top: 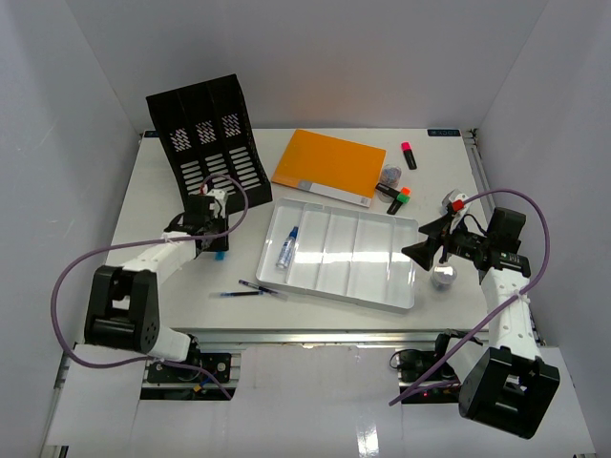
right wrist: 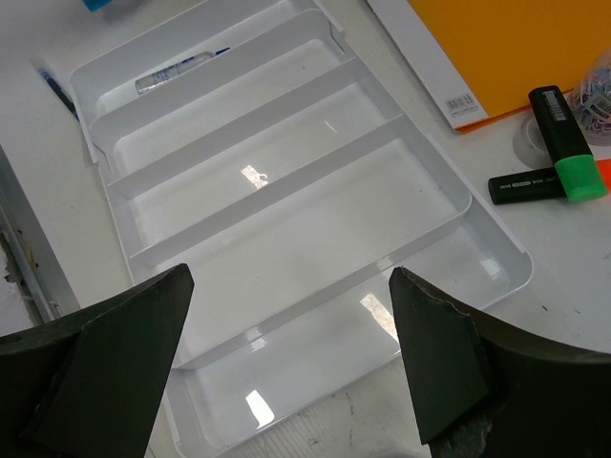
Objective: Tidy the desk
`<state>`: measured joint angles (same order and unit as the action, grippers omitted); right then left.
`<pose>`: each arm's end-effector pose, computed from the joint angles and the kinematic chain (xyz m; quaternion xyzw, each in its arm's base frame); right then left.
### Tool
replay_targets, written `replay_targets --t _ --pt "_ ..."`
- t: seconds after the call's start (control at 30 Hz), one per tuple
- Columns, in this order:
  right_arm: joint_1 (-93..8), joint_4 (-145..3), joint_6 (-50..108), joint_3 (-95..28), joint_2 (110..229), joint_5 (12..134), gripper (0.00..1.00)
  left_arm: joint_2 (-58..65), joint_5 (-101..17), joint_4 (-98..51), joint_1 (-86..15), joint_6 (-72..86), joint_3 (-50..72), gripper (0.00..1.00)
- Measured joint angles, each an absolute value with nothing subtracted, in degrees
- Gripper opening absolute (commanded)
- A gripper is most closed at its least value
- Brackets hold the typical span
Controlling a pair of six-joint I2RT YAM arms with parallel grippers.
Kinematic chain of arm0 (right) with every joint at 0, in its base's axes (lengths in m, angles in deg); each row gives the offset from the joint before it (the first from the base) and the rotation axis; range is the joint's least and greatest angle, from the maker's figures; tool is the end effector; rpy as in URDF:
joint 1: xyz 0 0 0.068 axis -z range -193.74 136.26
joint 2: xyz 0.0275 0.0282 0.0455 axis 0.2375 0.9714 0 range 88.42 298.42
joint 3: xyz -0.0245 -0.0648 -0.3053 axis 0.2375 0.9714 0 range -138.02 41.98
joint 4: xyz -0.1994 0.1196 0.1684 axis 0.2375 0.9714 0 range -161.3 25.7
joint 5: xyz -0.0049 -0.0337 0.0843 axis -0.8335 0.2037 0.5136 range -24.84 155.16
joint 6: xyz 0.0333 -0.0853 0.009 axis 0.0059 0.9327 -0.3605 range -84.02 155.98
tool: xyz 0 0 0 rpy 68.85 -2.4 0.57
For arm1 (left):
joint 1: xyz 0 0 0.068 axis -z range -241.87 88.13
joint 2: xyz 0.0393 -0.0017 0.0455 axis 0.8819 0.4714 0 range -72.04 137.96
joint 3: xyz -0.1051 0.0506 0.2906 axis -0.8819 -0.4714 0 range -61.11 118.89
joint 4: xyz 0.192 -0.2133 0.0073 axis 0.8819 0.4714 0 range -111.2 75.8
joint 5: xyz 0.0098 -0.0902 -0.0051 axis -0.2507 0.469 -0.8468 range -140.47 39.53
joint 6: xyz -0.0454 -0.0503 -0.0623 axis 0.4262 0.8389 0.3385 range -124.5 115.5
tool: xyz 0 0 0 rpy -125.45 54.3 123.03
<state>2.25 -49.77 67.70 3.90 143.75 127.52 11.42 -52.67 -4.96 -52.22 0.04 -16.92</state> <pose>0.2235 0.0122 0.2709 -0.3272 0.7336 0.2775 0.5270 0.3185 -0.0511 0.1621 0.0370 0.9542 -0.0185 0.2964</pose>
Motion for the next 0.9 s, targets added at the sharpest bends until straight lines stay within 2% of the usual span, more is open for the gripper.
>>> replay_targets --t 0.3,0.47,0.77,0.83,0.9 --pt "2.25 -49.40 67.75 3.90 143.53 127.91 0.90 -4.38 -29.84 -10.50 -52.06 11.00 -18.55 0.14" --pt "2.25 -49.06 67.81 3.90 143.53 127.90 0.90 -0.55 -20.35 -17.60 -45.25 19.54 -18.74 0.14" --pt "2.25 -48.93 67.95 3.90 143.56 127.82 0.90 13.04 -21.42 -20.72 -33.41 25.09 -14.47 0.16" --pt "2.25 -48.91 67.97 3.90 143.61 127.70 0.90 15.21 -23.13 -21.24 -32.04 25.24 -12.70 0.20" --pt "2.25 -48.90 67.98 3.90 143.66 127.32 0.90 17.25 -24.98 -21.51 -30.89 25.32 -11.38 0.28"
